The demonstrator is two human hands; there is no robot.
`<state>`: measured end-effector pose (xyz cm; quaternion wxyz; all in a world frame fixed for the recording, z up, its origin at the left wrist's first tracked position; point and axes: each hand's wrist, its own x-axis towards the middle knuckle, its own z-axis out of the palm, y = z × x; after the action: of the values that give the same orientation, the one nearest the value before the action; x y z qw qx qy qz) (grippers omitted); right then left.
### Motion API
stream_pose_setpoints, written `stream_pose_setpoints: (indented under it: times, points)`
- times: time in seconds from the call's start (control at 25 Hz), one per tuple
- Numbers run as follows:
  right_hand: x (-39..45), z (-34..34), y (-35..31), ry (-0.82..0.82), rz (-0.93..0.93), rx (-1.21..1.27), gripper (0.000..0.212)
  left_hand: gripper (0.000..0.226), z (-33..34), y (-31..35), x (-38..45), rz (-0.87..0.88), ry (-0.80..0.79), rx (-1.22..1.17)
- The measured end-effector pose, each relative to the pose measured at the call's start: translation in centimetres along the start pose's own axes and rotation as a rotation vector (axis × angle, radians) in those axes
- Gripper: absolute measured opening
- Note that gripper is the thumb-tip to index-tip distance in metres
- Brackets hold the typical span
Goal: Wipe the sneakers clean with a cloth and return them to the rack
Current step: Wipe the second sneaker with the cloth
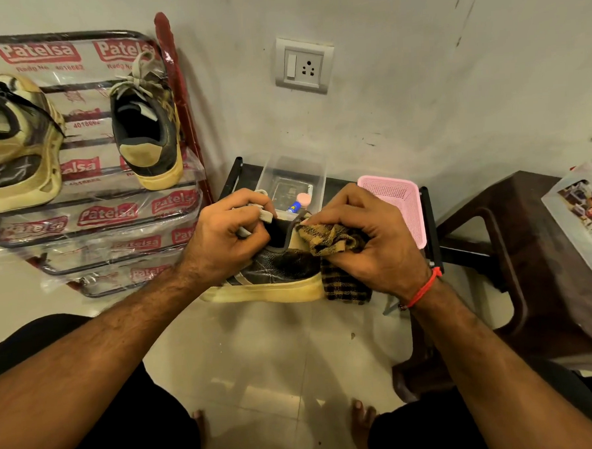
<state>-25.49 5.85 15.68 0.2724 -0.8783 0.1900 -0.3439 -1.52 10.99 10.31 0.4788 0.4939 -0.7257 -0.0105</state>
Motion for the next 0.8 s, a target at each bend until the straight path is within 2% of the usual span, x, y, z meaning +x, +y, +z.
stream_pose_setpoints:
  times: [0.12,0.16,0.2,0.28,0.36,0.4,0.48,0.6,0.68,0.72,0.8]
  points:
    - [-0.7,1.8,-0.4,-0.27,-0.162,-0.139,0.028,0.014,0.0,-0.4,0.0,-0.016,-0.019,0.028]
    - [-0.6,1.7,-0.4,-0.284,-0.176,-0.145,0.027,0.015,-0.1,-0.4,0.0,-0.001,-0.042,0.024]
    - [-0.5,1.3,-0.1,-0.234,-0.163,-0.118,0.027,0.016,-0.1,-0.4,0.0,0.004,-0.045,0.018]
    - [0.0,0.0,0.5,-0.01,-0.066,-0.059,0.028,0.017,-0.3,-0.4,0.1,-0.024,-0.003,0.006]
    - [0.2,-0.8,1.3,0.185,0.06,-0.027,0.04,0.018,-0.2,-0.3,0.3,-0.034,0.021,-0.002]
    - [0.3,-0.7,1.6,0.222,0.097,-0.006,0.046,0.017,-0.2,-0.3,0.3,-0.024,0.024,-0.004]
    - [0.2,-0.1,1.7,0.15,0.092,0.049,0.046,0.018,0.0,-0.2,0.4,-0.03,0.031,-0.01]
    - [0.1,-0.3,1.4,-0.106,0.019,0.126,0.042,0.021,-0.4,-0.5,0.3,-0.065,0.05,-0.004]
    - [0.1,-0.7,1.4,-0.206,-0.006,0.145,0.045,0.022,-0.7,-0.7,0.1,-0.065,0.042,-0.015]
    - [0.1,-0.6,1.4,-0.183,-0.004,0.144,0.046,0.022,-0.8,-0.6,0.1,-0.062,0.036,-0.027]
    - [0.1,-0.3,1.5,-0.01,0.041,0.153,0.048,0.023,-0.8,-0.4,0.2,-0.057,0.044,-0.048]
